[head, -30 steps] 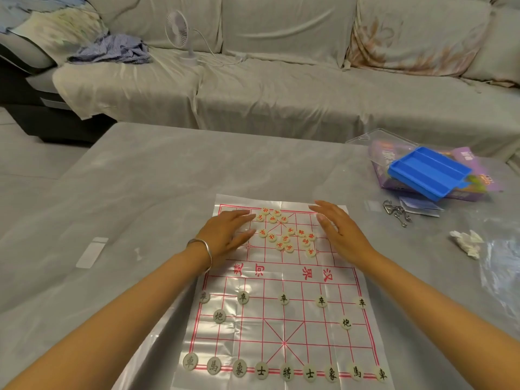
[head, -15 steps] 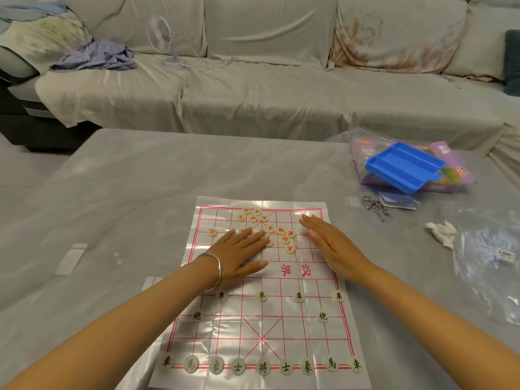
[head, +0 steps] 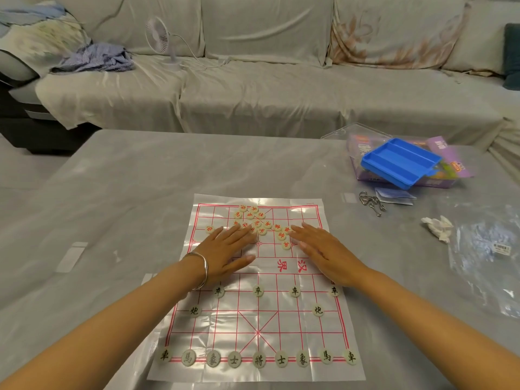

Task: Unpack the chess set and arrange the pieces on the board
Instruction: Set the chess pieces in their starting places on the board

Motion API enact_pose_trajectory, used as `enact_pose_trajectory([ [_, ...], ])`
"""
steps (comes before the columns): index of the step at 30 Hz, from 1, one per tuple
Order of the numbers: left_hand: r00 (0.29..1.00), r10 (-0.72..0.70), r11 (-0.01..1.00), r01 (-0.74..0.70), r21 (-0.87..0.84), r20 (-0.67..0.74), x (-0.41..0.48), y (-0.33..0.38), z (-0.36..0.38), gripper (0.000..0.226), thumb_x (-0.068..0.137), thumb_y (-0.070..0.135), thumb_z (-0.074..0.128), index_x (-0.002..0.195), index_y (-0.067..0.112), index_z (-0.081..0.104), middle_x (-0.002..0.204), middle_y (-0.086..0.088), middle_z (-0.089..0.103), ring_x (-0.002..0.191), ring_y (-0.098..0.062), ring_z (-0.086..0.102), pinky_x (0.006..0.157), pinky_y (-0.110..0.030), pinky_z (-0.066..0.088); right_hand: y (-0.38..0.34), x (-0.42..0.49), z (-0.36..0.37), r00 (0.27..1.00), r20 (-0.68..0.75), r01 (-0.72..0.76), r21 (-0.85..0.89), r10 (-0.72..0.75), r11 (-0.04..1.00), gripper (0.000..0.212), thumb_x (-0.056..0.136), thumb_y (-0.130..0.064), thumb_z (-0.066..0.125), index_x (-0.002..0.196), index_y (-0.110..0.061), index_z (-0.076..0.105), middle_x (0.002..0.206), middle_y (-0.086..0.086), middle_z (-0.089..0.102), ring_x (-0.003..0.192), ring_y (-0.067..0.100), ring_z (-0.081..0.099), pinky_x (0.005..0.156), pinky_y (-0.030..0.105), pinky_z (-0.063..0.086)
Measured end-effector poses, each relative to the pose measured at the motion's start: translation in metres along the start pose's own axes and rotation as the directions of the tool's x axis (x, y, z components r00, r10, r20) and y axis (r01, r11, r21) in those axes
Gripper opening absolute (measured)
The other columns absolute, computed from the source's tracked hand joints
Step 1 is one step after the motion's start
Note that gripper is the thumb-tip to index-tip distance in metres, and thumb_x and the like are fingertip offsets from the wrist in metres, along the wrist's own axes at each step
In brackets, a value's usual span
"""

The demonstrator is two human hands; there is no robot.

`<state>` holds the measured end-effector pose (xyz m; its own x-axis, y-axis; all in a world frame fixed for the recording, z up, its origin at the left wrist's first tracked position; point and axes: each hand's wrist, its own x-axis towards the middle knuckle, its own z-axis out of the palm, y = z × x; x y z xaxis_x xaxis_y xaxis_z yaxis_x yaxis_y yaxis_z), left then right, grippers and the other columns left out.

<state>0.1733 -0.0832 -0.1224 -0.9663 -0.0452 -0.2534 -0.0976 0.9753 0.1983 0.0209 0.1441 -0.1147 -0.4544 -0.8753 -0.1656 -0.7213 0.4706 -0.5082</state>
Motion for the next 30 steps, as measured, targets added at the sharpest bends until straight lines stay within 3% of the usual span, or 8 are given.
enact_pose_trajectory([
  [4,0.999,-0.044,0.998,0.044,-0.042,-0.001,-0.009,-0.004,-0.001,0.116,0.047,0.084,-0.031,0.146,0.03,-0.006,0.152,0.013,-0.013,0.143,-0.01,-0.011,0.111,-0.028,-0.012,-0.002,0.001,0.005,0.995,0.06,0.089,-0.121,-0.082,0.989,0.053,0.093,-0.052,0.011,0.144,-0.04,0.021,0.151,-0.025,0.004,0.136,-0.007,-0.01,0.112,0.02,-0.009],
  [8,0.992,-0.124,0.987,0.123,-0.105,-0.001,-0.016,-0.016,-0.004,0.121,0.044,0.087,-0.029,0.147,0.027,-0.004,0.154,0.01,-0.008,0.143,-0.01,-0.009,0.112,-0.027,-0.01,0.001,0.002,0.009,0.988,0.111,0.136,-0.304,-0.107,0.943,0.056,0.086,-0.059,0.001,0.14,-0.044,-0.004,0.144,-0.028,-0.018,0.132,-0.006,-0.028,0.104,0.017,-0.024],
  [11,0.988,-0.157,0.983,0.157,-0.096,0.011,-0.021,-0.02,-0.006,0.123,0.041,0.087,-0.03,0.146,0.027,-0.006,0.155,0.01,-0.009,0.143,-0.01,-0.011,0.113,-0.03,-0.009,0.001,0.009,0.008,0.992,0.102,0.104,-0.312,-0.076,0.944,0.054,0.087,-0.056,0.003,0.138,-0.043,-0.012,0.144,-0.025,-0.021,0.135,0.0,-0.027,0.103,0.018,-0.025],
  [19,0.978,-0.205,0.975,0.202,-0.097,-0.028,-0.019,-0.03,-0.006,0.125,0.041,0.087,-0.031,0.147,0.027,-0.003,0.155,0.009,-0.009,0.143,-0.011,-0.011,0.111,-0.029,-0.012,0.0,0.046,0.007,0.998,0.055,0.04,-0.258,-0.027,0.965,0.062,0.09,-0.057,0.004,0.147,-0.035,-0.003,0.154,-0.016,-0.013,0.132,0.0,-0.026,0.107,0.024,-0.02],
  [23,0.986,-0.162,0.984,0.158,-0.085,-0.048,-0.016,-0.017,-0.008,0.123,0.042,0.085,-0.032,0.147,0.028,-0.003,0.155,0.01,-0.009,0.143,-0.011,-0.012,0.111,-0.03,-0.013,0.002,0.036,0.009,0.997,0.007,0.075,-0.267,-0.076,0.961,0.08,0.076,-0.072,-0.012,0.146,-0.035,-0.002,0.15,-0.021,-0.014,0.132,-0.002,-0.028,0.106,0.021,-0.022],
  [27,0.991,-0.12,0.988,0.112,-0.11,-0.067,-0.005,0.001,-0.008,0.124,0.042,0.086,-0.031,0.147,0.028,0.002,0.156,0.009,-0.005,0.143,-0.011,-0.009,0.112,-0.03,-0.012,0.013,0.009,0.001,0.997,-0.047,0.04,-0.296,-0.057,0.954,0.066,0.088,-0.059,0.004,0.146,-0.032,0.022,0.151,-0.02,0.014,0.143,0.007,-0.004,0.112,0.024,-0.012],
  [30,0.989,-0.118,0.987,0.107,-0.117,-0.091,0.002,0.01,-0.007,0.125,0.042,0.086,-0.031,0.147,0.029,0.005,0.156,0.01,-0.002,0.144,-0.012,-0.008,0.114,-0.032,-0.009,0.035,-0.011,-0.01,0.995,-0.103,-0.035,-0.269,0.007,0.963,0.082,0.081,-0.069,-0.005,0.142,-0.03,0.033,0.149,-0.011,0.029,0.142,0.013,0.009,0.115,0.03,-0.001],
])
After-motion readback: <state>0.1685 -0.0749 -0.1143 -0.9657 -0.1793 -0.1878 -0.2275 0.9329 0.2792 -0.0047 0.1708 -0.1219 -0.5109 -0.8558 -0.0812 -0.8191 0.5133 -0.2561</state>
